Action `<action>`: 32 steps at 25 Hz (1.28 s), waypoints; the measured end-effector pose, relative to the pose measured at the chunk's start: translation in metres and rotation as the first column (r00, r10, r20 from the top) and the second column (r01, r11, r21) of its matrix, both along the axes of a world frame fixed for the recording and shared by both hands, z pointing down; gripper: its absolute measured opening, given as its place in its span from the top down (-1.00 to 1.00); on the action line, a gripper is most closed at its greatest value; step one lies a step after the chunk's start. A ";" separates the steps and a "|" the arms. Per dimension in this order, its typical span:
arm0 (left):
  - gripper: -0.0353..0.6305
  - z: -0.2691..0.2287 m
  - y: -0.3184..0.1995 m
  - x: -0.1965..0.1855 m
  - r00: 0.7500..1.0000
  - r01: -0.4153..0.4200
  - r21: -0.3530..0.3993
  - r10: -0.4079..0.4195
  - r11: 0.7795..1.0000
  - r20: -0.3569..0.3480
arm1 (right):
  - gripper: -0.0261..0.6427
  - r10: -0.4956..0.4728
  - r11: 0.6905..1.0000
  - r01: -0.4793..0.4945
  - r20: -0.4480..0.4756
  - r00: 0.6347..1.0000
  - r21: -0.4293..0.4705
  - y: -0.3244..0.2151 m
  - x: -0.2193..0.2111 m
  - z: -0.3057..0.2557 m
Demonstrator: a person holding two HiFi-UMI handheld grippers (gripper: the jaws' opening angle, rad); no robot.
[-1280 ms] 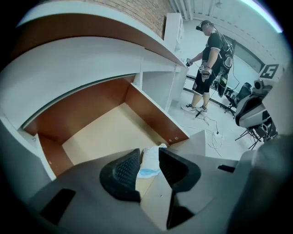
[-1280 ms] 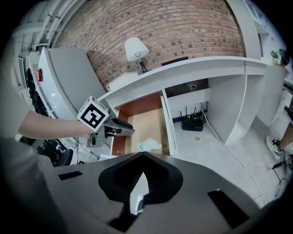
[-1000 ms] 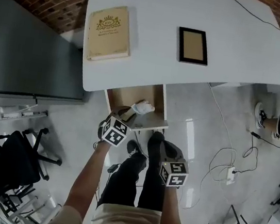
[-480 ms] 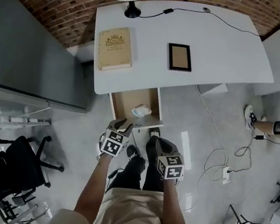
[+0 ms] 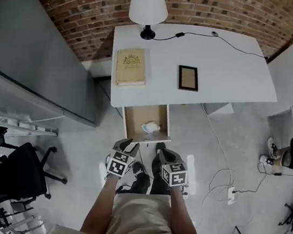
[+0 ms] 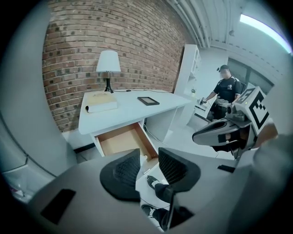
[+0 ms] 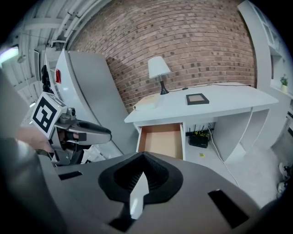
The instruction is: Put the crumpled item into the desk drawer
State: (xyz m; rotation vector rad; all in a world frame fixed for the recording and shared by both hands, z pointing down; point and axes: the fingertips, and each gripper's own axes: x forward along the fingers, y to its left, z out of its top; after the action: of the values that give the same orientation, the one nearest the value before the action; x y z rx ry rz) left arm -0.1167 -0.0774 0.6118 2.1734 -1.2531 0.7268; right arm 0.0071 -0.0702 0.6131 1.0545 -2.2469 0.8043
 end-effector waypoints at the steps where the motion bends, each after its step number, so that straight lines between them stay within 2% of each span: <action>1: 0.48 -0.007 0.001 -0.002 1.000 0.013 0.006 -0.013 1.000 -0.009 | 0.85 -0.010 1.000 0.010 0.001 1.000 0.007 -0.002 -0.004 -0.004; 6: 0.48 -0.034 0.007 -0.010 0.996 0.066 0.040 -0.064 0.997 -0.055 | 0.85 -0.043 0.998 0.042 0.019 0.999 0.047 -0.010 -0.025 -0.026; 13: 0.48 -0.040 0.021 -0.005 0.997 0.030 0.076 -0.025 0.997 -0.069 | 0.85 -0.048 0.996 0.046 0.025 0.999 0.070 0.000 -0.031 -0.036; 22: 0.51 -0.040 0.034 -0.021 0.997 0.035 0.080 -0.029 0.996 -0.076 | 0.85 -0.011 0.998 0.008 0.038 0.999 0.069 -0.003 -0.027 -0.030; 32: 0.65 -0.037 0.032 -0.026 0.994 0.054 0.074 -0.046 0.996 -0.098 | 0.85 -0.033 0.997 0.031 0.023 0.999 0.077 -0.004 -0.031 -0.034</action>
State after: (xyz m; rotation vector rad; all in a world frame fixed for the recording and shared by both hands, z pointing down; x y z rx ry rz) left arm -0.1428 -0.0456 0.5748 2.2023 -1.3004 0.5559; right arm -0.0244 -0.0745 0.5793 1.0462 -2.3260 0.7264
